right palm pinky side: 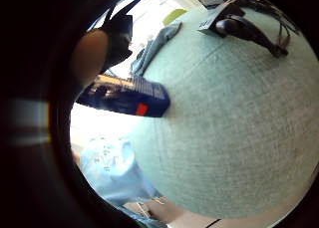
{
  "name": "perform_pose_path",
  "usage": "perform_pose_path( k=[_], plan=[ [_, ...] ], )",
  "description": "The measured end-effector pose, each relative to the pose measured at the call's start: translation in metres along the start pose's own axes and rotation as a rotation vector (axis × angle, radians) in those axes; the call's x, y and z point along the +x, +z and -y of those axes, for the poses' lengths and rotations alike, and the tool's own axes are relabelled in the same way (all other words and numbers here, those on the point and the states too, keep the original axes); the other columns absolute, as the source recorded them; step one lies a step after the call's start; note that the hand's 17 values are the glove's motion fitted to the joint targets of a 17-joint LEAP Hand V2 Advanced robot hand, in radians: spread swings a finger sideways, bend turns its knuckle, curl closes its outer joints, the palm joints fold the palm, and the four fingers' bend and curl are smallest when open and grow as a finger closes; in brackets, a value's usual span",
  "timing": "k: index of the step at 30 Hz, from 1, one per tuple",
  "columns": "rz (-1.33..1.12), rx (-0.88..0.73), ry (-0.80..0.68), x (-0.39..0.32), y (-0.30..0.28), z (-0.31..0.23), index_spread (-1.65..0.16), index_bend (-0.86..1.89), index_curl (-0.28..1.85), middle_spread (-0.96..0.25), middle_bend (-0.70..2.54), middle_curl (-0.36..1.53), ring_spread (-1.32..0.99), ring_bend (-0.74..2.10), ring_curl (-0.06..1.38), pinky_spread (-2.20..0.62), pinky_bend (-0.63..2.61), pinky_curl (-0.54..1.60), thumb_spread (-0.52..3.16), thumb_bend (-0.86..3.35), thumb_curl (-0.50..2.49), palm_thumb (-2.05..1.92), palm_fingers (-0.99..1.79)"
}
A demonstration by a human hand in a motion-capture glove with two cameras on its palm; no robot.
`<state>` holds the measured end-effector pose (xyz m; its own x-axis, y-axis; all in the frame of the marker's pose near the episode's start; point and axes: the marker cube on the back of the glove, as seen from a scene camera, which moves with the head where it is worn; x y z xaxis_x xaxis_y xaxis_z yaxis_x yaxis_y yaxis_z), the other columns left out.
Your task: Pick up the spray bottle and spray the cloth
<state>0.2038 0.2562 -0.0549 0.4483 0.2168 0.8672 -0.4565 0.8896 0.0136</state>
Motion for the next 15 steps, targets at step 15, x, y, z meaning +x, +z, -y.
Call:
perform_pose_path(
  k=[15],
  plan=[
    [0.114, -0.04, -0.052, -0.004, 0.026, 0.033, -0.39, 0.11, 0.27, -0.1, 0.2, 0.39, -0.07, 0.32, 0.34, 0.18, 0.2, 0.34, 1.06, -0.01, 0.33, 0.79, 0.74]
  ],
)
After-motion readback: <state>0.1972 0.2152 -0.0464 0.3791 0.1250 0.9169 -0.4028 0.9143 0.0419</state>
